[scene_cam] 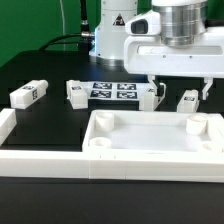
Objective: Assemble desk
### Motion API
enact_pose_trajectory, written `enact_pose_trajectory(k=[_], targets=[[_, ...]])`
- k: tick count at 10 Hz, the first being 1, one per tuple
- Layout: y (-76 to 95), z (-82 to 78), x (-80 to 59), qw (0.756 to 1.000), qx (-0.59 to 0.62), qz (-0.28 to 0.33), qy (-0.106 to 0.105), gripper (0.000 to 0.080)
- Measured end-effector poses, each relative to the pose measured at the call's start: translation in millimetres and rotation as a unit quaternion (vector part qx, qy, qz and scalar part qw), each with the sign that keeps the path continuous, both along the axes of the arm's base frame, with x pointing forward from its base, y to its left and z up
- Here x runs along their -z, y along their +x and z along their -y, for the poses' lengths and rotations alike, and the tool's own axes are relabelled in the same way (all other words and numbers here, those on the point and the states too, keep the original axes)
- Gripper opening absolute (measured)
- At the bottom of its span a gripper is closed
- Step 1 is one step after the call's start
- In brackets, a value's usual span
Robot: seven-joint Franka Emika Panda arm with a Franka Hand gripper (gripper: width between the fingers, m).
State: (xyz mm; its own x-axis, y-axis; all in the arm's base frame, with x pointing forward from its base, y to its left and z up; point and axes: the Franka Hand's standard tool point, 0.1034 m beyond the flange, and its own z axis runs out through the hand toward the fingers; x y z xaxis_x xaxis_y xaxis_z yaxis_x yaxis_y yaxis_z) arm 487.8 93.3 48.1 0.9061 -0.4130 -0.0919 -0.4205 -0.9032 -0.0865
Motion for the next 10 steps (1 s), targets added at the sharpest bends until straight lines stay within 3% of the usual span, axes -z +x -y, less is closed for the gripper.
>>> enact_pose_trajectory(k=[4,6,10], targets=[[-2.4,-6.0,-0.2,1.000,-0.014,-0.012,0.002,0.0649],[-5.8,-12.2,0.7,0.996,-0.065,-0.061,0.016,0.0649],[-9.6,-5.8,1.5,0.980,-0.081,-0.174,0.047,0.0649]])
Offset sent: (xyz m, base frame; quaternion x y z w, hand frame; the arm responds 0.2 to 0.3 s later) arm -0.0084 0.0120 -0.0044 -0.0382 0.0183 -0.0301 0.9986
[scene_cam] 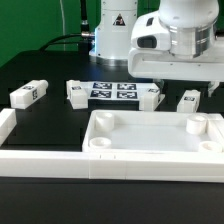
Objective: Assemble desk
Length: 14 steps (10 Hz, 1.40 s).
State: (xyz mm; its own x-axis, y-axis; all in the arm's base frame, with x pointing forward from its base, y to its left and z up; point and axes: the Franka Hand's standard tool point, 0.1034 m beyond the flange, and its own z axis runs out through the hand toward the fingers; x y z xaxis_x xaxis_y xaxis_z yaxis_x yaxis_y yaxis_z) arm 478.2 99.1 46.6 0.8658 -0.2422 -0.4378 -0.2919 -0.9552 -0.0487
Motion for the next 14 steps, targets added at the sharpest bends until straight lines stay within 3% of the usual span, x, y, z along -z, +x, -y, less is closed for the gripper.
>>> enact_pose_trajectory(k=[7,10,11,14], targets=[[-9.2,2.2,9.8,0.981,-0.025,-0.187,0.040,0.0649],[-20.2,-1.1,9.9,0.955,-0.040,-0.289,0.062,0.0649],[-18.7,-2.2,16.5,0.945,-0.044,-0.315,0.068,0.0649],[-16.4,-7.1,22.7,0.945,-0.049,-0.316,0.069,0.0649]])
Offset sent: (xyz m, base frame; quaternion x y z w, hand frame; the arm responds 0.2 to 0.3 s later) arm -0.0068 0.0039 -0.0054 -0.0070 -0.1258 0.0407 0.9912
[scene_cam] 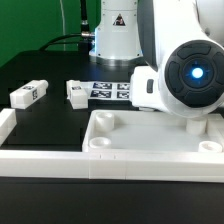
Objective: Assemble desk
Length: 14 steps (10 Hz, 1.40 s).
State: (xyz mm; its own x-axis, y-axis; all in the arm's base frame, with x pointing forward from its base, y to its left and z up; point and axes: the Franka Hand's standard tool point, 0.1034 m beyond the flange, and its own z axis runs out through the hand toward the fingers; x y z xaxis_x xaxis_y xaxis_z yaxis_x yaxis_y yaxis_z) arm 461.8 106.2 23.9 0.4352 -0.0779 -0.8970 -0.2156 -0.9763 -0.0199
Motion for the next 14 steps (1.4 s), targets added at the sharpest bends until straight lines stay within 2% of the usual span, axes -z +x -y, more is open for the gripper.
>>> enact_pose_trajectory(k=[3,7,9,12,14], targets=[[-1.1,-5.1,8.1,1.000,-0.002,0.007,-0.002,0.0649],[2.7,-3.2,6.4,1.000,0.000,0.011,-0.002,0.0635],[2.2,-5.0,6.4,1.000,-0.002,0.011,-0.002,0.0283],[1.8,-5.5,5.5,1.000,-0.003,0.011,-0.002,0.0285],[4.7,-5.0,0.0,1.000,-0.004,0.016,0.000,0.0285]])
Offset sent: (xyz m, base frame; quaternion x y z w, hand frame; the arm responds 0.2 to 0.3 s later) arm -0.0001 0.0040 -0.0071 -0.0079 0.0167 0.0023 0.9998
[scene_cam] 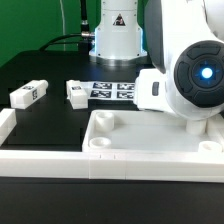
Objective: Assemble desk
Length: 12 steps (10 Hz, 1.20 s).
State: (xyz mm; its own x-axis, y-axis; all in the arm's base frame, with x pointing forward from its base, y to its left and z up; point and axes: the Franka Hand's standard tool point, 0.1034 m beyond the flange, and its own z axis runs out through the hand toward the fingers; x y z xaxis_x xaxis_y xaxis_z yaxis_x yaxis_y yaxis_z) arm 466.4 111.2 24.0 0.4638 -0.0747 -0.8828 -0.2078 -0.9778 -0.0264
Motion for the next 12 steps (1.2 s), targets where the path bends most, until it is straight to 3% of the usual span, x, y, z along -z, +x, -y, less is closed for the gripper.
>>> enact_pose_trajectory(k=[4,5,7,8,9,12], targets=[[10.7,5.9,-47.6,1.000,-0.007,0.001,0.007,0.0287],[12.6,6.8,-52.8,1.000,-0.010,0.003,0.010,0.0287],[17.2,4.8,-49.0,1.000,-0.008,0.021,0.008,0.0287],[25.8,4.1,-46.4,0.999,-0.005,0.053,0.008,0.0287],[31.4,5.2,-52.6,0.996,-0.005,0.087,0.011,0.0287],[51.4,7.4,-95.1,0.984,0.000,0.178,0.001,0.0287]])
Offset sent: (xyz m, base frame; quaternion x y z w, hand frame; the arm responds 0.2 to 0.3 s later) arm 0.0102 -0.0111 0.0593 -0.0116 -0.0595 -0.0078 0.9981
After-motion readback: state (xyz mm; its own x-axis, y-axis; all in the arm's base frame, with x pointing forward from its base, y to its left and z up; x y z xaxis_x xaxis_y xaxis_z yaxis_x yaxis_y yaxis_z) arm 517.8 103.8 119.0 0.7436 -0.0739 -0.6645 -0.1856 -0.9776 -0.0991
